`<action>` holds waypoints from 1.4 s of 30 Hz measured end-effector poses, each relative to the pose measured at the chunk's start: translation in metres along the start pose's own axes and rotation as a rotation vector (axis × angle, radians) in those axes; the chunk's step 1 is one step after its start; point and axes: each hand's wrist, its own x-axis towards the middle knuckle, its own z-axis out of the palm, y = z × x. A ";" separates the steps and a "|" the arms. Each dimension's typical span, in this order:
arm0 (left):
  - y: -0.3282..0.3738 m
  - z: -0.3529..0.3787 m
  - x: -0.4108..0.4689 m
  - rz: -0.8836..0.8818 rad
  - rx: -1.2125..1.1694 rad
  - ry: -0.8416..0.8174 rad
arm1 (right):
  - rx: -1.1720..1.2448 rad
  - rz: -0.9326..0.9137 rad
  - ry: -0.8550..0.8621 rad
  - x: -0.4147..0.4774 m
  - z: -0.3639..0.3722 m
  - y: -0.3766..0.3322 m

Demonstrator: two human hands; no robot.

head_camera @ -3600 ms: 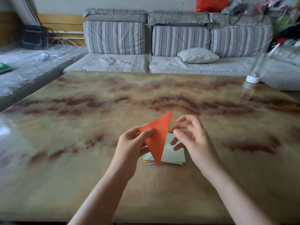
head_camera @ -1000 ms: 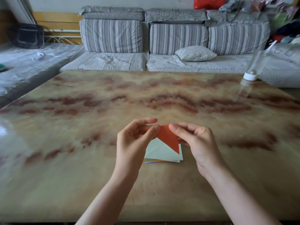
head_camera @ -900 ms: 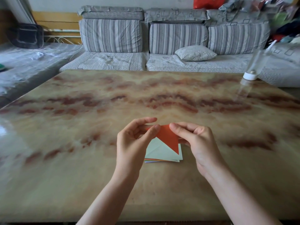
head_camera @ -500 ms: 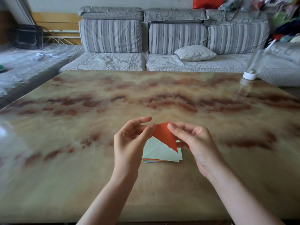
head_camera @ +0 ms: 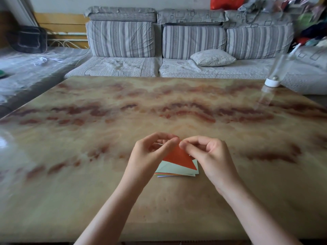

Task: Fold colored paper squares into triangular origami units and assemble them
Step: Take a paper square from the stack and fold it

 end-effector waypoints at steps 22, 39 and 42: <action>-0.006 0.003 -0.001 0.080 0.085 0.341 | -0.076 0.041 -0.204 -0.004 -0.009 -0.003; -0.009 -0.005 0.005 -0.060 -0.093 0.316 | -0.020 0.057 -0.085 -0.006 -0.021 -0.003; -0.012 0.009 0.000 -0.073 -0.077 0.242 | -0.016 0.071 -0.114 -0.006 -0.013 -0.002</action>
